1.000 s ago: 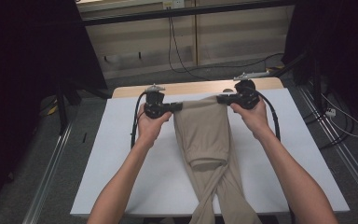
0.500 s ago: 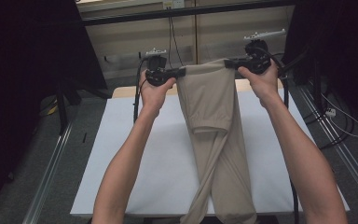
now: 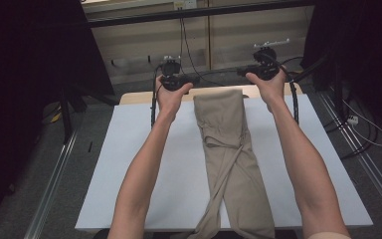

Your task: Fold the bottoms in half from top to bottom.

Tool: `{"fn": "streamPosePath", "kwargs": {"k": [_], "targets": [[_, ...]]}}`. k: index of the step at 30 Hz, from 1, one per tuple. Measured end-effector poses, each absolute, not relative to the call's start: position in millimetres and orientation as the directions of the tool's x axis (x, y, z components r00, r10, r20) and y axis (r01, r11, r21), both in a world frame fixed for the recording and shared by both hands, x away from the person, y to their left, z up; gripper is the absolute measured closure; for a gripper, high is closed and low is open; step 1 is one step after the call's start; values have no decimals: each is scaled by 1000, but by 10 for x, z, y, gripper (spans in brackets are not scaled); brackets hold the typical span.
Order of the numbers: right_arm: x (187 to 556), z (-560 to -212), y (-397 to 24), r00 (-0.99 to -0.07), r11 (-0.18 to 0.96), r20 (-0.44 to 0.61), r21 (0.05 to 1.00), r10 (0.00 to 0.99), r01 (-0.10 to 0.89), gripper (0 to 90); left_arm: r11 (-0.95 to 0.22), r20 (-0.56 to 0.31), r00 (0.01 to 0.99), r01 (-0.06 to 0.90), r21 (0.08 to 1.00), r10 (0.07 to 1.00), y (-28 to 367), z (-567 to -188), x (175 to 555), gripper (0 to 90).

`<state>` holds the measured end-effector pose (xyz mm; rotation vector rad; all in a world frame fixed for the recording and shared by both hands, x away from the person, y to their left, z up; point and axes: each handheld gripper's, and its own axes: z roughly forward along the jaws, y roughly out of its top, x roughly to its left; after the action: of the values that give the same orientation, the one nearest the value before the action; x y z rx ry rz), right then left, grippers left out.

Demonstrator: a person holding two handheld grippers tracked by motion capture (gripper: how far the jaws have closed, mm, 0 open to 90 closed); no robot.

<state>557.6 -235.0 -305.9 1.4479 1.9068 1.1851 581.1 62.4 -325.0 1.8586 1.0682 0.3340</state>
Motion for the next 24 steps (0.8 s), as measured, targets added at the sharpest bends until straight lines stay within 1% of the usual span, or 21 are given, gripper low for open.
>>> {"fn": "streamPosePath", "kwargs": {"k": [2,6,7,9,11,13,14,17,19,20,24], "targets": [[5540,-3173,-2359,-346,84,133,832,929,548,448,-203,-184,598,520,830,780,656,-3339,5744,314],[5334,-3337,-2384,-383,88,160,828,910,554,445,-203,-182,614,503,840,768,744,-3454,5557,224],[5260,-3368,-2378,-399,100,159,826,903,555,446,-211,-176,621,499,841,764,762,-3488,5487,220],[5056,-3442,-2368,-438,100,178,835,881,540,464,-211,-180,636,489,846,751,787,-3571,5334,177],[4892,-3517,-2357,-465,90,209,834,860,544,491,-200,-184,660,462,864,729,811,-3655,5142,177],[4704,-3610,-2317,-501,136,187,830,845,541,497,-213,-179,676,453,865,715,831,-3737,4957,166],[4612,-3655,-2303,-514,142,192,829,836,541,506,-207,-187,684,450,869,705,846,-3796,4849,159],[4309,-3778,-2248,-561,173,200,823,804,542,545,-237,-185,707,454,859,682,887,-3911,4628,140],[4143,-3846,-2215,-586,196,204,815,784,546,569,-283,-177,726,464,839,665,950,-3988,4466,139],[4025,-3893,-2182,-603,225,192,807,775,546,571,-299,-175,724,475,828,667,979,-4011,4398,144],[3694,-4028,-2102,-649,254,220,793,728,554,609,-307,-177,724,483,820,666,1104,-4060,4108,137]]}}
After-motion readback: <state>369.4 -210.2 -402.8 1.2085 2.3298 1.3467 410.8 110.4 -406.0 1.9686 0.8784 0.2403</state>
